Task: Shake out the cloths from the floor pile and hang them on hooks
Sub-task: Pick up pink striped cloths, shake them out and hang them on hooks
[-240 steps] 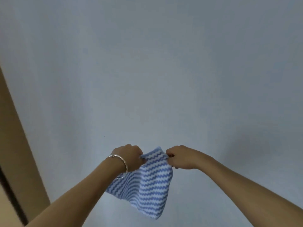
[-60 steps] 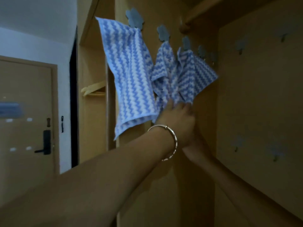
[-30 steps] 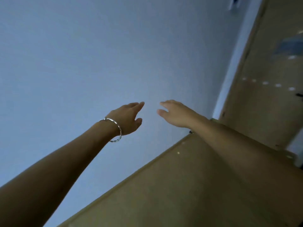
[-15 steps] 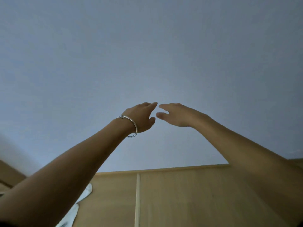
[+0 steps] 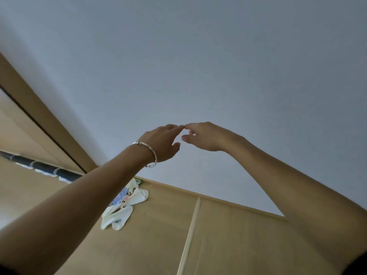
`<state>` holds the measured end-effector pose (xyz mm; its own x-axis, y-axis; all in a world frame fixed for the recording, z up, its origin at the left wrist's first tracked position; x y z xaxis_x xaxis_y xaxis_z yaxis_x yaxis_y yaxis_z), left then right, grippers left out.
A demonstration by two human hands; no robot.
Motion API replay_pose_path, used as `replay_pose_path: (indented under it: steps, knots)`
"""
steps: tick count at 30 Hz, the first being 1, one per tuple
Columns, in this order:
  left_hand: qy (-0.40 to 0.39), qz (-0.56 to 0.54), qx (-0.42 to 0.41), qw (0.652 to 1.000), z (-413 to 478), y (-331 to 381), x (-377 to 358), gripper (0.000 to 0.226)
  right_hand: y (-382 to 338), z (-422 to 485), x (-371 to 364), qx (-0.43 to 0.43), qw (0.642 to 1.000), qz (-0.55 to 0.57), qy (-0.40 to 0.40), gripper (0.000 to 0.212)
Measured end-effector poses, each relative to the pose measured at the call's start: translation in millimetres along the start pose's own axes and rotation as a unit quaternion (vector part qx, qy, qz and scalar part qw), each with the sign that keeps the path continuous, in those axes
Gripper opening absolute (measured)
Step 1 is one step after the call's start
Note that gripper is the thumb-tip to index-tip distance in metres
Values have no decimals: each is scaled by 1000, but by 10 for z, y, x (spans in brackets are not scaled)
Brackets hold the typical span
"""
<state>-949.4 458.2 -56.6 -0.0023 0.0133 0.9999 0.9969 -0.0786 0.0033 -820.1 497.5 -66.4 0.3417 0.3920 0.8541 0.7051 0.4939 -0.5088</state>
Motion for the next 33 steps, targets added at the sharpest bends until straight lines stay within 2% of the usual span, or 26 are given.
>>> replay_pose_path:
  steps: [9,17,22,26,30,33]
  knots:
    - [2,-40,115,992,-238,-1231,-161,48,-922,840,-547,89,990,-54,-91,56]
    - [28,-99,163,981,-306,-2655,-207,46,-1906,1833,-919,115,980,-113,-116,57]
    - [6,-140,212,967,-556,-3791,-447,44,-2690,2494,-1459,140,969,-139,-146,56]
    - [-23,-166,261,951,-801,-4560,-784,44,-3164,2868,-2040,166,947,-191,-196,56]
    - [-41,-196,301,932,-1016,-5080,-1073,41,-3497,3193,-2436,188,933,-205,-230,47]
    - [-35,-207,332,920,-1132,-5370,-1178,38,-3662,3472,-2650,196,929,-200,-243,48]
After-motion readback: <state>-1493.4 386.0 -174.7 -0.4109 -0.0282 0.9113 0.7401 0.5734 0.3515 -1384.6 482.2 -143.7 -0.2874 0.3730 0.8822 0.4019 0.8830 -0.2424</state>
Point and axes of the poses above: each hand's wrist, its own z-axis towards the middle knuckle, its own x-axis out of the back of the hand, y = z × x, the point moved 4 cm from there along z, towards the middle knuckle, and after that the axes turned 7 degrees about x, right-handed, at the moved point
